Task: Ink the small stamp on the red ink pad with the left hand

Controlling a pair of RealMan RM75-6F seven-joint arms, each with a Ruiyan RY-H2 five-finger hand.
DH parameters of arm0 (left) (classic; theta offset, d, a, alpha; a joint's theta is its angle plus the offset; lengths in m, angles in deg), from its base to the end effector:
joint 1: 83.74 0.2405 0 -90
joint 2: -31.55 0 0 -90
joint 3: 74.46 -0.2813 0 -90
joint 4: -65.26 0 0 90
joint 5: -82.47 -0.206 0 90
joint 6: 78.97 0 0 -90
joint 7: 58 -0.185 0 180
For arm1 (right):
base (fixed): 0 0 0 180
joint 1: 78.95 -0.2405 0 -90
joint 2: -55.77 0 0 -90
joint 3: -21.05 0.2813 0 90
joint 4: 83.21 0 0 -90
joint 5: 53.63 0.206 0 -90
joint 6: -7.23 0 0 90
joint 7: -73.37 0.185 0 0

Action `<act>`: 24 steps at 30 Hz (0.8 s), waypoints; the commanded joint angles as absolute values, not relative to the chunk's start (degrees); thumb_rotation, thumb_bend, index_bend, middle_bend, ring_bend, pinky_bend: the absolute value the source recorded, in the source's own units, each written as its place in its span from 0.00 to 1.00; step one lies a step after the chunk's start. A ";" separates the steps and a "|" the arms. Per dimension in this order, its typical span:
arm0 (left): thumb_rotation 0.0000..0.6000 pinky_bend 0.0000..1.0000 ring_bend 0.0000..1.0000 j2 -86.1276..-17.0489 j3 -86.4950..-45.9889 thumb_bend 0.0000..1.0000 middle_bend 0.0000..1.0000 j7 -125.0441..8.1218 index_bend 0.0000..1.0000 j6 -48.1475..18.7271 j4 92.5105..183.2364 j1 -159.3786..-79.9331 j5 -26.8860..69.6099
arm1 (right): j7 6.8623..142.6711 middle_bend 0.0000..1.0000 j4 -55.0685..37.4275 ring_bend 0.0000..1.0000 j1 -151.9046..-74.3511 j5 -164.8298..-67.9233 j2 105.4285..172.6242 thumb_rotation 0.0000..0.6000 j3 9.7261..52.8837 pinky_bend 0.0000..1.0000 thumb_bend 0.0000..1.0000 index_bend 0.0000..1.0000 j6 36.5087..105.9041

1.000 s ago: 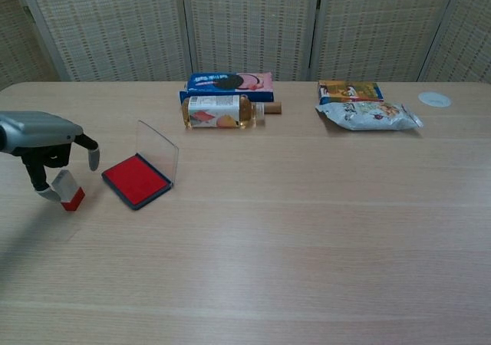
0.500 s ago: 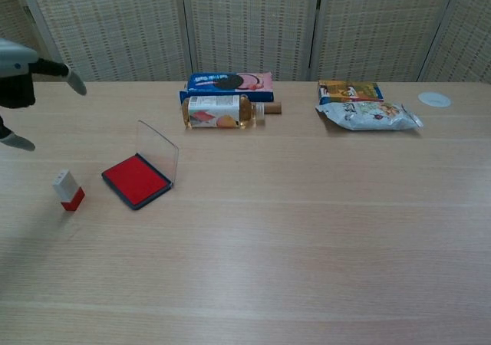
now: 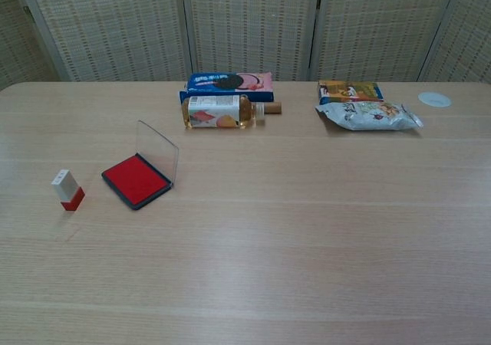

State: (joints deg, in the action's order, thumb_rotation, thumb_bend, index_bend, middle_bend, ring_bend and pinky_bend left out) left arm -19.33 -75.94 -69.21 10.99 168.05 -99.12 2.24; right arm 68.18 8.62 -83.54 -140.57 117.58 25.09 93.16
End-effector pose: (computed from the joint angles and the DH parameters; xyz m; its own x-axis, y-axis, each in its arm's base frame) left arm -0.2816 0.2609 0.2436 0.6000 -0.1034 0.7933 0.7939 -0.0453 -0.6064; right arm -0.3306 -0.2264 0.1933 0.5187 0.0365 0.8542 -0.8543 -0.0177 0.5195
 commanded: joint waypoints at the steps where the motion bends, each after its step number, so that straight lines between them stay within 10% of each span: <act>1: 1.00 0.45 0.03 -25.85 -75.16 0.03 0.13 -73.48 0.00 17.12 160.39 -94.69 3.82 | 68.39 0.00 8.43 0.00 -83.79 -139.41 117.56 1.00 25.68 0.00 0.29 0.00 92.59; 5: 1.00 0.34 0.00 -31.95 -74.64 0.03 0.00 -70.87 0.00 18.88 153.37 -92.26 3.55 | 68.48 0.00 8.21 0.00 -84.09 -137.81 117.58 1.00 26.28 0.00 0.29 0.00 91.70; 24: 1.00 0.26 0.00 -35.75 -74.52 0.03 0.00 -68.82 0.00 16.32 149.59 -89.76 -1.00 | 67.50 0.00 8.52 0.00 -84.04 -138.19 117.91 1.00 26.02 0.00 0.29 0.00 92.12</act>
State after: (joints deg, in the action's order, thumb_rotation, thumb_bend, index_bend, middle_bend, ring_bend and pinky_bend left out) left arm -35.85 -74.63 -68.85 16.77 149.38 -89.96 -0.90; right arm 67.52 8.48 -84.10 -138.11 117.90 26.06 92.05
